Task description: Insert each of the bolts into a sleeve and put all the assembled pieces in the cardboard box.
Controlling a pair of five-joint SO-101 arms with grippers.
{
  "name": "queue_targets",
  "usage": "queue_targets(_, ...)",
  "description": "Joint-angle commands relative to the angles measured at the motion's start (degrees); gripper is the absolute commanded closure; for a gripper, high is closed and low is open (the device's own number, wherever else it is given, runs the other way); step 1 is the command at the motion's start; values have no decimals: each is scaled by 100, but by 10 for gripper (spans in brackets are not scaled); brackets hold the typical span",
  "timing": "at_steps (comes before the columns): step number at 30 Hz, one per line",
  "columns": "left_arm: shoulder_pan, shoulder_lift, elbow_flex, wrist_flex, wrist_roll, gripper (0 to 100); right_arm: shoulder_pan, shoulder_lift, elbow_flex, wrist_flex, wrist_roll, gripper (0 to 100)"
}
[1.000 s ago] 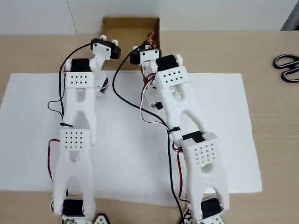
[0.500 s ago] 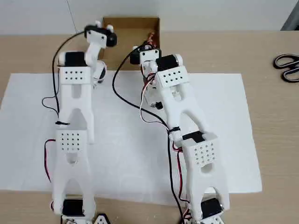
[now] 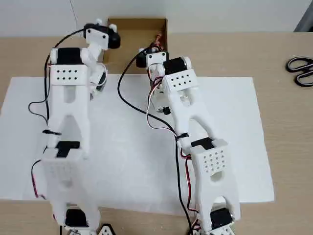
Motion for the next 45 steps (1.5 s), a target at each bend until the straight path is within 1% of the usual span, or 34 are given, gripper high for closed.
queue_targets(1,18,-826,1095,105,-536,994,75,-514,-62,4,62,973)
queue_targets(4,-18,-923,1807,9,-1310,994,75,-488,-53,4,62,973)
queue_targets(10,18,-923,2853,-897,-2057,994,75,-488,-44,31,62,973)
queue_targets(15,18,-958,3187,-1451,-2418,994,75,-488,-44,31,62,973)
queue_targets(20,18,-976,3187,-1442,-2936,994,75,-488,-35,40,62,973)
queue_targets(27,26,-993,3152,-1380,-2954,994,163,-585,-70,40,62,973)
queue_targets(31,26,-993,2765,-967,-2954,994,163,-1174,-44,48,62,973)
queue_targets(35,35,-993,2510,-738,-2954,994,189,-1771,-44,48,62,973)
queue_targets(39,158,-993,2484,-712,-2954,994,532,-2158,-44,31,62,973)
queue_targets(45,554,-993,2475,-703,-3033,994,1156,-2316,-44,40,62,974)
